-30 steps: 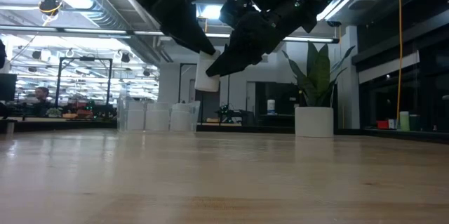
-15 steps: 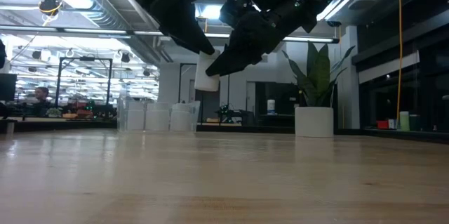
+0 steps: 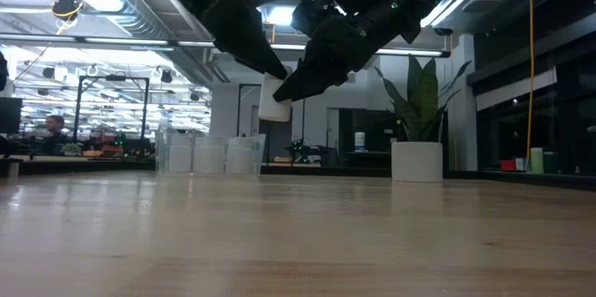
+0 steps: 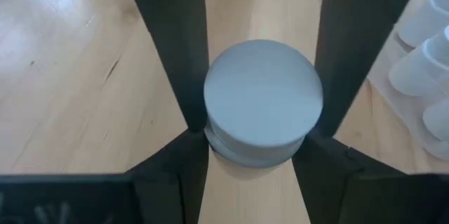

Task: Pick and place pill bottles into a basket
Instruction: Put the white pill bottle into the transparent container

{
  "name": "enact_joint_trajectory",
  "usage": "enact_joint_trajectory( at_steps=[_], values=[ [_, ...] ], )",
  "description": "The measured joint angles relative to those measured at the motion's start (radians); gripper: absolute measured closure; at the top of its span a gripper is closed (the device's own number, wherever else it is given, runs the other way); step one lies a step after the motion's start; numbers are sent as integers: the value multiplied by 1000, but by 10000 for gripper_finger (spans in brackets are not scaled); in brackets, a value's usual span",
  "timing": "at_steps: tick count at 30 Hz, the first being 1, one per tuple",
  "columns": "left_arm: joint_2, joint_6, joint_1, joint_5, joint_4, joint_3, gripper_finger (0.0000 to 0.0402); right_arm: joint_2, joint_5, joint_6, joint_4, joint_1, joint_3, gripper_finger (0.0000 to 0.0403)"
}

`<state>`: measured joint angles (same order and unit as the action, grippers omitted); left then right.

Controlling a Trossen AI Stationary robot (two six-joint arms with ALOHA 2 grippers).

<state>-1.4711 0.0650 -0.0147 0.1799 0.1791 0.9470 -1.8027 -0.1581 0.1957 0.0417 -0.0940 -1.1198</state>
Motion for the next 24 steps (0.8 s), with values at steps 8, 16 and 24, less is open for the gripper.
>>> enact_joint_trajectory(
  at_steps=[8, 16, 24],
  values=[
    [0, -3, 0, -3, -1, 0, 223, 0, 0, 1, -1, 0, 0, 230],
    [2, -4, -1, -37, 2, 0, 242, 0, 0, 0, -3, 1, 0, 230],
    [2, 17, -1, -49, 5, 0, 243, 0, -1, -32, -3, 1, 0, 200]
  ],
)
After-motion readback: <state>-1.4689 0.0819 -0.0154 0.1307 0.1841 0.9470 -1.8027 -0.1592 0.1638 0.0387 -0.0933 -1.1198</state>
